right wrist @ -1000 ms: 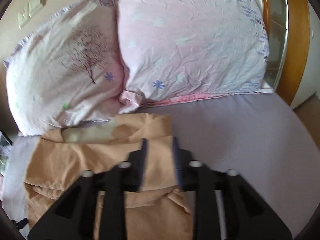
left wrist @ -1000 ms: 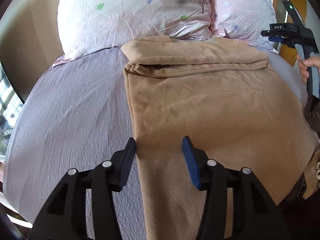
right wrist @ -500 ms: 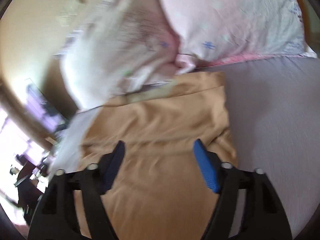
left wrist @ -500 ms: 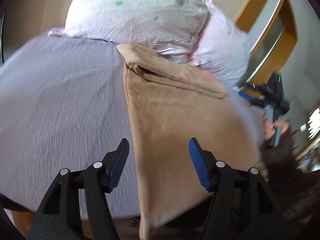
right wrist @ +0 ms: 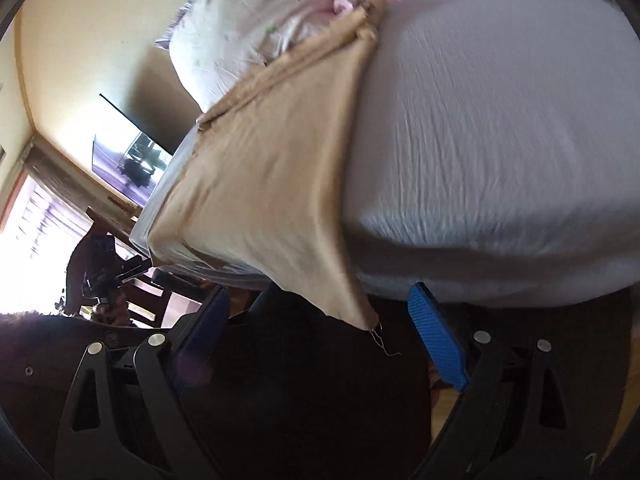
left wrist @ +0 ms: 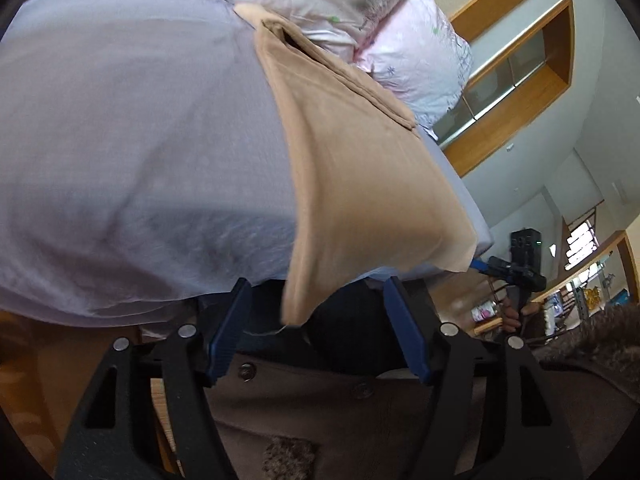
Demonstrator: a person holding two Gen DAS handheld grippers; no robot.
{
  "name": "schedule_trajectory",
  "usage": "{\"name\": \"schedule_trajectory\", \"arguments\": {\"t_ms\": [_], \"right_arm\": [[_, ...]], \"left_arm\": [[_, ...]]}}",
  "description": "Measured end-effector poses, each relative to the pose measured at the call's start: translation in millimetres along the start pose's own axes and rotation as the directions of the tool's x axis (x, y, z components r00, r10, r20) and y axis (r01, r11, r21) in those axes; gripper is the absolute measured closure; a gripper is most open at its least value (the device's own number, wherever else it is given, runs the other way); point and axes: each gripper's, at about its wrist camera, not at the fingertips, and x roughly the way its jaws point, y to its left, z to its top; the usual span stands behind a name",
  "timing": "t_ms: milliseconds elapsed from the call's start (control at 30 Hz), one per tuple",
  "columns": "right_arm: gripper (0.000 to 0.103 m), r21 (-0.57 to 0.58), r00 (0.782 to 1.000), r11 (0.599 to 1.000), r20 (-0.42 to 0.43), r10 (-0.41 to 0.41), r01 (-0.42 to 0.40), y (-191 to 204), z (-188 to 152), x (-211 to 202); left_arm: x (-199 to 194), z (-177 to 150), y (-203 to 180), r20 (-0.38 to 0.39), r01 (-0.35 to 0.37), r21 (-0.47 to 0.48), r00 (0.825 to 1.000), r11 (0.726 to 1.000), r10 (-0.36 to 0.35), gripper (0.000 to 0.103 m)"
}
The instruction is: Fold small clothes
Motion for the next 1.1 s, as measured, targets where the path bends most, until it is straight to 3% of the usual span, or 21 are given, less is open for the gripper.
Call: {"name": "schedule_trajectory", "arguments": {"t_ms": [67,100,133,167,200,300,433,533,633,733,833,900,1000,1100], "right_arm": [[0.011,0.013,0.998,0.998,-0.007,0.068,-0.068,-7,3,17],[0.02,0.019,0.995,0.995,-0.009,0.103,-0.103,-9,2,25],[0.043,0.025,0.989,0.989,-0.015,0.146,-0.145,-10,1,32],[0.061,0.026,0.984,0.984,-0.022,0.177,-0.176,-10,-1,35],[0.095,0.015,0.98,0.98,-0.025,0.197,-0.196,-7,-2,38],[0.096,-0.06,0.966,0.964,0.016,0.26,-0.258,11,-2,23],[0.096,-0.215,0.943,0.936,0.122,0.309,-0.279,53,34,-19],[0.096,-0.356,0.92,0.905,0.221,0.325,-0.234,90,88,-41],[0.096,-0.407,0.885,0.899,0.343,0.316,-0.163,113,159,-42],[0.096,-0.339,0.865,0.938,0.446,0.229,-0.073,111,235,-21],[0.096,-0.199,0.875,0.98,0.478,0.071,0.029,88,298,27],[0.096,-0.106,0.891,0.989,0.452,-0.042,0.1,62,324,63],[0.096,0.031,0.91,0.977,0.358,-0.209,0.212,23,353,115],[0.094,0.115,0.924,0.959,0.261,-0.28,0.258,5,364,142]], "left_arm": [[14,5,-1,-0.003,0.032,-0.006,0.999,0.999,-0.032,0.037],[20,7,1,-0.005,0.041,-0.024,0.999,0.999,-0.041,0.04],[29,10,4,-0.009,0.062,-0.061,0.998,0.996,-0.062,0.056],[33,11,8,-0.015,0.08,-0.091,0.997,0.993,-0.082,0.085],[37,12,12,-0.021,0.102,-0.128,0.994,0.986,-0.106,0.096],[27,7,14,0.003,0.18,-0.192,0.983,0.965,-0.183,0.098],[-11,29,-16,0.09,0.221,-0.094,0.973,0.971,-0.213,0.098],[-31,85,-41,0.201,0.206,0.021,0.958,0.978,-0.206,0.098],[-29,146,-45,0.287,0.142,0.035,0.947,0.989,-0.146,0.098],[-8,215,-27,0.358,0.102,-0.047,0.93,0.994,-0.079,0.098],[36,278,0,0.353,0.024,-0.127,0.935,0.992,0.023,0.098],[77,313,21,0.306,-0.054,-0.182,0.946,0.982,0.109,0.098],[123,338,51,0.226,-0.104,-0.265,0.96,0.958,0.167,0.098],[140,340,78,0.185,-0.043,-0.387,0.975,0.921,0.123,0.096]]}}
